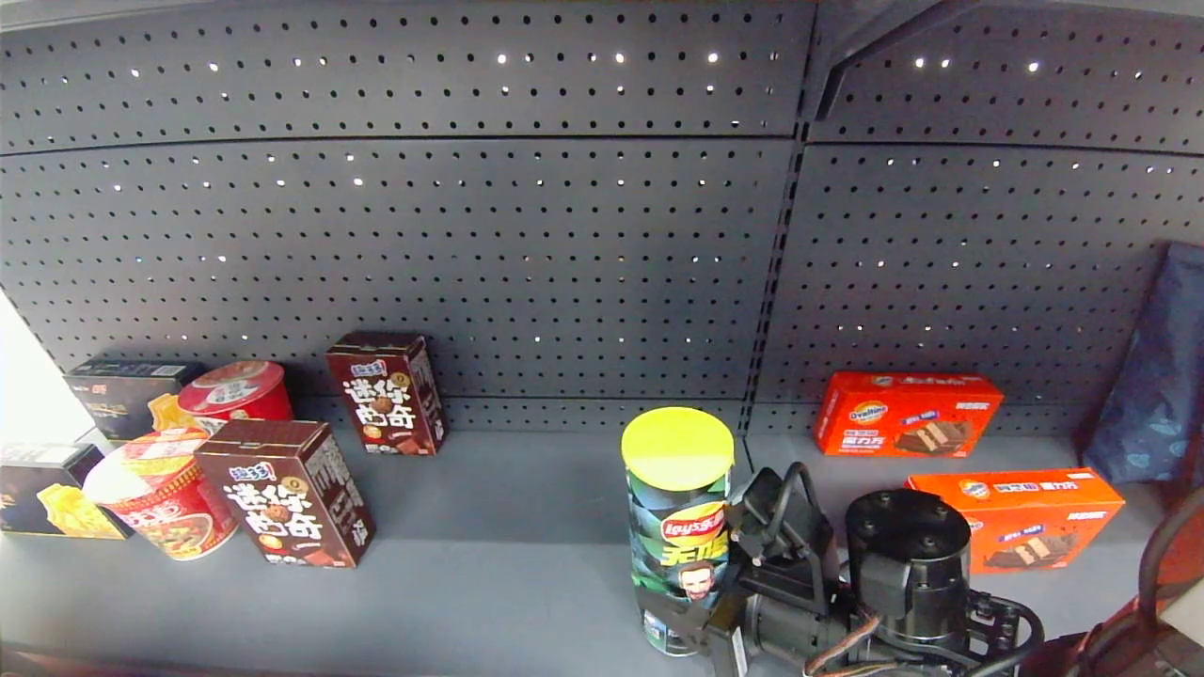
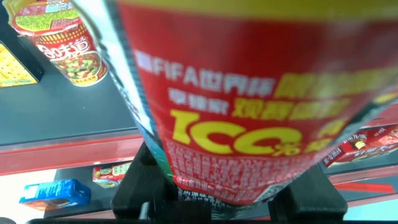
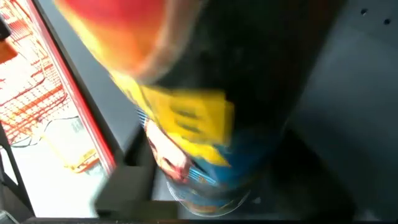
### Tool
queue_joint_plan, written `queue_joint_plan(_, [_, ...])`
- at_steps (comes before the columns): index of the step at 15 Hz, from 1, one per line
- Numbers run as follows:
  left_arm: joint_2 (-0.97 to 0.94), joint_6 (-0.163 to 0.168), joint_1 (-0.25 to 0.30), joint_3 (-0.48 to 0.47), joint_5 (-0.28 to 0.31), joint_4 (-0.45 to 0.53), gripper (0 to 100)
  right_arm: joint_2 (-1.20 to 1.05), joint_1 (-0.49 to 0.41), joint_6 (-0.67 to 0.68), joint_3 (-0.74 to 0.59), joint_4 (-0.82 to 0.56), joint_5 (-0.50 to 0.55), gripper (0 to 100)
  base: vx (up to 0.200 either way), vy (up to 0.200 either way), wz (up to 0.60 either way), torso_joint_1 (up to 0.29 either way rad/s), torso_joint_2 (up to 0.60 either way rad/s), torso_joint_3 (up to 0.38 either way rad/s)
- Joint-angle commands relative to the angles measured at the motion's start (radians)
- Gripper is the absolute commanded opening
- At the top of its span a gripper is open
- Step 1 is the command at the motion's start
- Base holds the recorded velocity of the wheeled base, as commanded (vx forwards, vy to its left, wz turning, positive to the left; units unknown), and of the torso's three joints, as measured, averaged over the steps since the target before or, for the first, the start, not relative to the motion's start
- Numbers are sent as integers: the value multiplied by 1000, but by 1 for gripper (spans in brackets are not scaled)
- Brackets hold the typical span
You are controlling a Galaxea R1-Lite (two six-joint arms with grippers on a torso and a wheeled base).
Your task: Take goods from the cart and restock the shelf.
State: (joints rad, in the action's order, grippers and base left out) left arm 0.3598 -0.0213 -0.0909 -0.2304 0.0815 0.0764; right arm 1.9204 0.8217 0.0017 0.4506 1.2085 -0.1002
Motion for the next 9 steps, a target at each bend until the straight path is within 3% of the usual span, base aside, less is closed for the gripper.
queue_joint_plan(1, [1, -2, -1, 0, 0, 0, 0, 0, 1, 0, -4, 0, 1, 100, 0, 0, 0, 0, 0, 0])
queue_joint_plan(3, [1, 0, -1, -1, 0, 0, 0, -21, 1, 0, -26, 2, 2, 100, 0, 0, 0, 0, 0, 0])
queue_joint_plan(9, [-1, 0, -1, -4, 0, 0, 0, -247, -7, -5, -257, -1, 31, 100, 0, 0, 0, 0, 0, 0])
